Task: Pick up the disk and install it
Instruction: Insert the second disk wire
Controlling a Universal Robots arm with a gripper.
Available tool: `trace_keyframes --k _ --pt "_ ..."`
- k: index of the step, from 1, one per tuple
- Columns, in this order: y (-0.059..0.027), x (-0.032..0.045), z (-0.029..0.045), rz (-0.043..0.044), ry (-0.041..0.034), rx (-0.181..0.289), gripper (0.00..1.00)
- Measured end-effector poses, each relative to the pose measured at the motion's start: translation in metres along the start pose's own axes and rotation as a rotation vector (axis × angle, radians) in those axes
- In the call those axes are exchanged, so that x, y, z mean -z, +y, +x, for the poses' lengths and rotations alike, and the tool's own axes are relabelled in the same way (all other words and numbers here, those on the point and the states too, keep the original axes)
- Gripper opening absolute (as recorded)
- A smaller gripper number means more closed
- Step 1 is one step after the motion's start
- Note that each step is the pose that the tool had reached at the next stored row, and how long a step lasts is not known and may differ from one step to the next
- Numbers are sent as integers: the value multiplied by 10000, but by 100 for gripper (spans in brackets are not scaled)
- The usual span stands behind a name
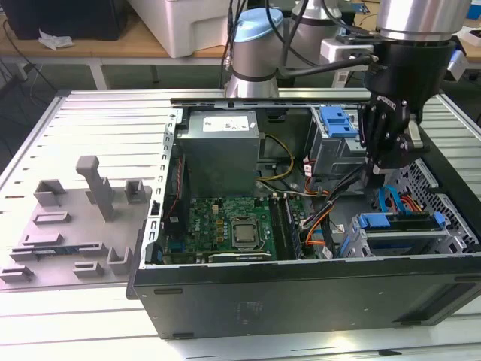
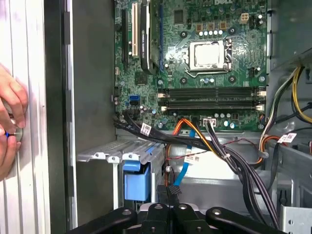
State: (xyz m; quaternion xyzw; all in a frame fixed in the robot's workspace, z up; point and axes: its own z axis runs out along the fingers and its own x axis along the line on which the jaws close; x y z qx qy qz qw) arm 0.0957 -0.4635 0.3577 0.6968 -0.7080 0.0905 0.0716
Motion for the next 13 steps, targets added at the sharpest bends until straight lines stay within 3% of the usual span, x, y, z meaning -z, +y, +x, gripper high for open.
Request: trace_keyframes --k 7,13 --pt "102 17 -47 67 151 -11 11" --pt "103 18 -47 68 163 -11 11"
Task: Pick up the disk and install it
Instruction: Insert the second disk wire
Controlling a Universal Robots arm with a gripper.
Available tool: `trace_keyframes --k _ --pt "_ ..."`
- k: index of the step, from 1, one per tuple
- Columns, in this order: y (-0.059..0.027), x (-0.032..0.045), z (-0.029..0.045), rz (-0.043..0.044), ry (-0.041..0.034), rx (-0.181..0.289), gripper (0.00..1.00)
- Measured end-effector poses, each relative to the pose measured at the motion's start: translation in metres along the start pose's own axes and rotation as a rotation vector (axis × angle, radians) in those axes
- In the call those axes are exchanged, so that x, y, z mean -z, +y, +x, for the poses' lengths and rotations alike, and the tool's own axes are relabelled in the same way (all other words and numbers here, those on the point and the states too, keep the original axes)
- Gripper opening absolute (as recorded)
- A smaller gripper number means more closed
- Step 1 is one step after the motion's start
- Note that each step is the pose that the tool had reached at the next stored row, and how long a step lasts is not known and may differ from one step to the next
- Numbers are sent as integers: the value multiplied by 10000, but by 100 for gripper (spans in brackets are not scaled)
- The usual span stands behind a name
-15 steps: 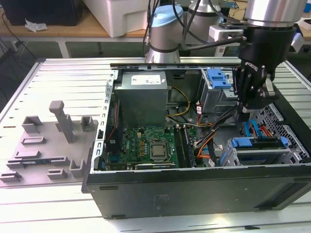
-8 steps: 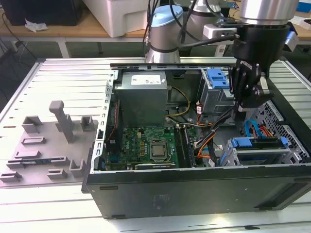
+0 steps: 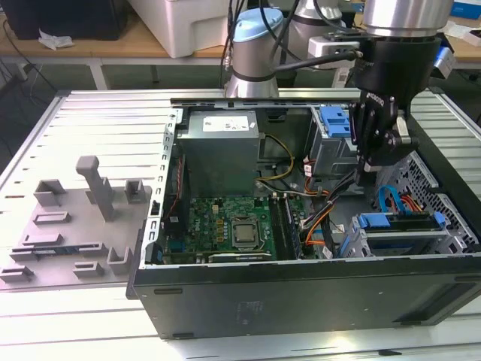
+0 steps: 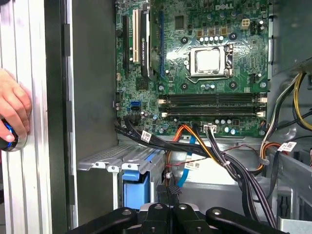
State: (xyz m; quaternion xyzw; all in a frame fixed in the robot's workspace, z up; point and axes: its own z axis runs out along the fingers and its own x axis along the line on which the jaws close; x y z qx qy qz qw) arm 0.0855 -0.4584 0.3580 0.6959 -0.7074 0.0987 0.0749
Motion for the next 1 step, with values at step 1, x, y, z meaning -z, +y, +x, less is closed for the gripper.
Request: trace_keyframes --k 1 --pt "0 0 0 0 0 0 11"
